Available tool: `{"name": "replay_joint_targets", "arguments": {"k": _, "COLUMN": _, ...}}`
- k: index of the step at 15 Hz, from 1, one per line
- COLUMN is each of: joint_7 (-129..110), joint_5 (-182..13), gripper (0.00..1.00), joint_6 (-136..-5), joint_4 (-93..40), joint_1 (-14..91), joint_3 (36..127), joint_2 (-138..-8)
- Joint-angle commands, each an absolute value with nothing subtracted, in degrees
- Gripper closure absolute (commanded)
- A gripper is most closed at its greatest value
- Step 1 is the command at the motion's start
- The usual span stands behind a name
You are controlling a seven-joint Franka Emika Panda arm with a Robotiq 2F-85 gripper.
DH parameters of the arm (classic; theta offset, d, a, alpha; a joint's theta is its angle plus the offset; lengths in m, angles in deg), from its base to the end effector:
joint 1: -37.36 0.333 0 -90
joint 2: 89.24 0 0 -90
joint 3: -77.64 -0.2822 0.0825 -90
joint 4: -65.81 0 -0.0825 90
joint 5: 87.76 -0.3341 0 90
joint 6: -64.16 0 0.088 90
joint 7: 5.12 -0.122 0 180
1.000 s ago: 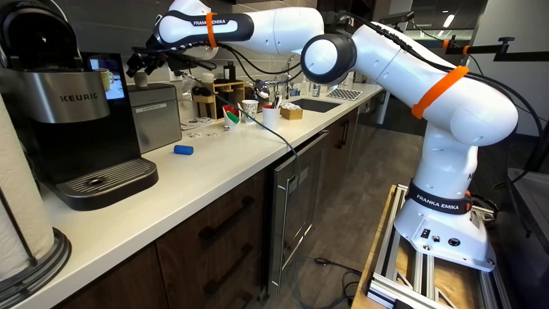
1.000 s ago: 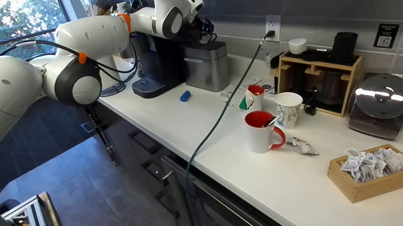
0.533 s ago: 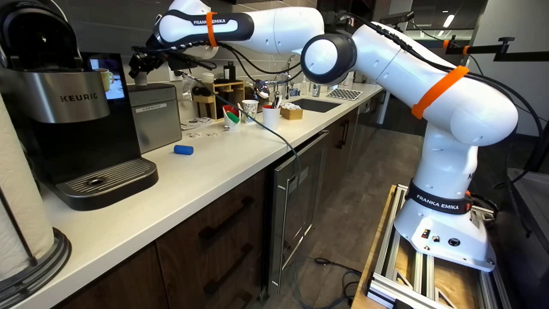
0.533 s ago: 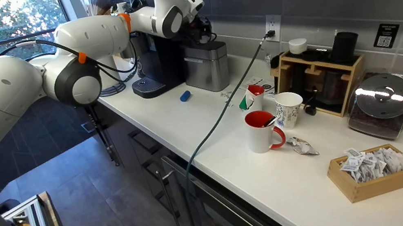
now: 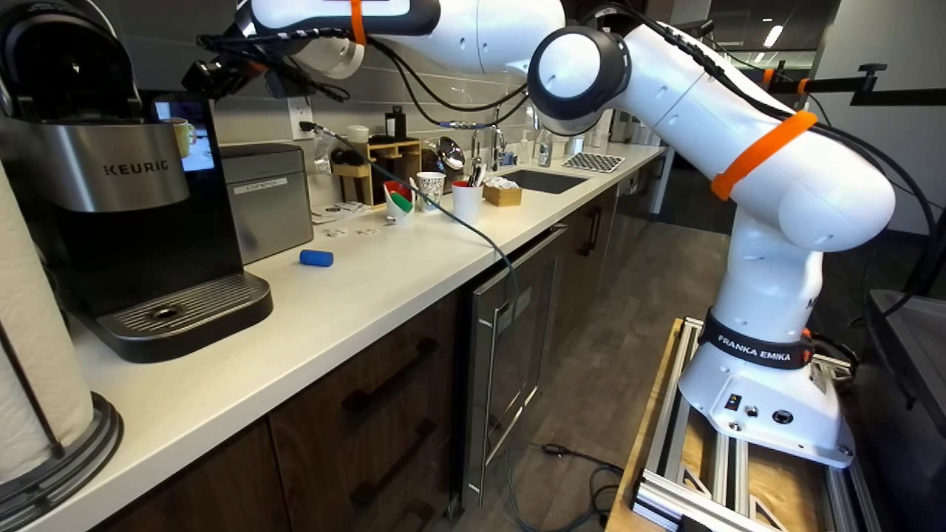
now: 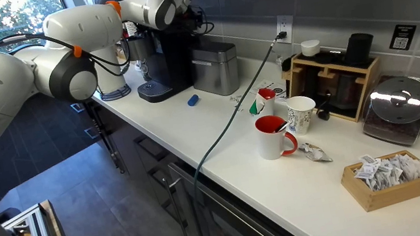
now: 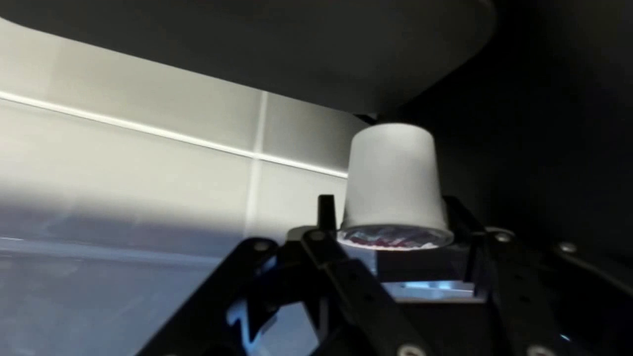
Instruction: Put the blue block upright, then put the coffee pod in the coffeemaker
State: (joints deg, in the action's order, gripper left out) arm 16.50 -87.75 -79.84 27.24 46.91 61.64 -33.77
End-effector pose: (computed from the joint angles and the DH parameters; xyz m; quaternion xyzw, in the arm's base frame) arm 0.7361 0.2134 0.4829 -0.8584 -0.2634 -0.4303 0.0924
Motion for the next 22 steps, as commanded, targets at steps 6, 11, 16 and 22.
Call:
{"name": "replay_joint_targets", "arguments": {"k": 6, "joint_7": -2.63, "joint_5": -88.30, "gripper": 0.71, "joint_6": -103.16, "joint_4": 2.66, "joint_1": 54.29, "joint_3": 77.81, "joint_2": -45.06}}
{"name": "replay_joint_targets", "arguments": {"k": 11, "joint_7": -24.54, "joint_5": -87.25, "gripper": 0.71, "joint_6": -111.42, "joint_4": -10.09, "joint_1": 66.81, "joint_3": 100.18, "joint_2": -49.13}}
{"name": "replay_joint_targets", "arguments": {"k": 16, "joint_7": -43.26, "joint_5": -82.56, "gripper": 0.71, "joint_6": -119.05, "joint_4": -23.14, "joint_1": 83.47, "joint_3": 123.29, "joint_2": -51.10}}
{"name": "replay_joint_targets", "arguments": {"k": 22, "joint_7": -41.25, "joint_5": -85.08, "gripper": 0.71, "joint_6": -129.79, "joint_4": -40.75, "joint_1": 107.56, "joint_3": 144.43, "joint_2": -50.95}}
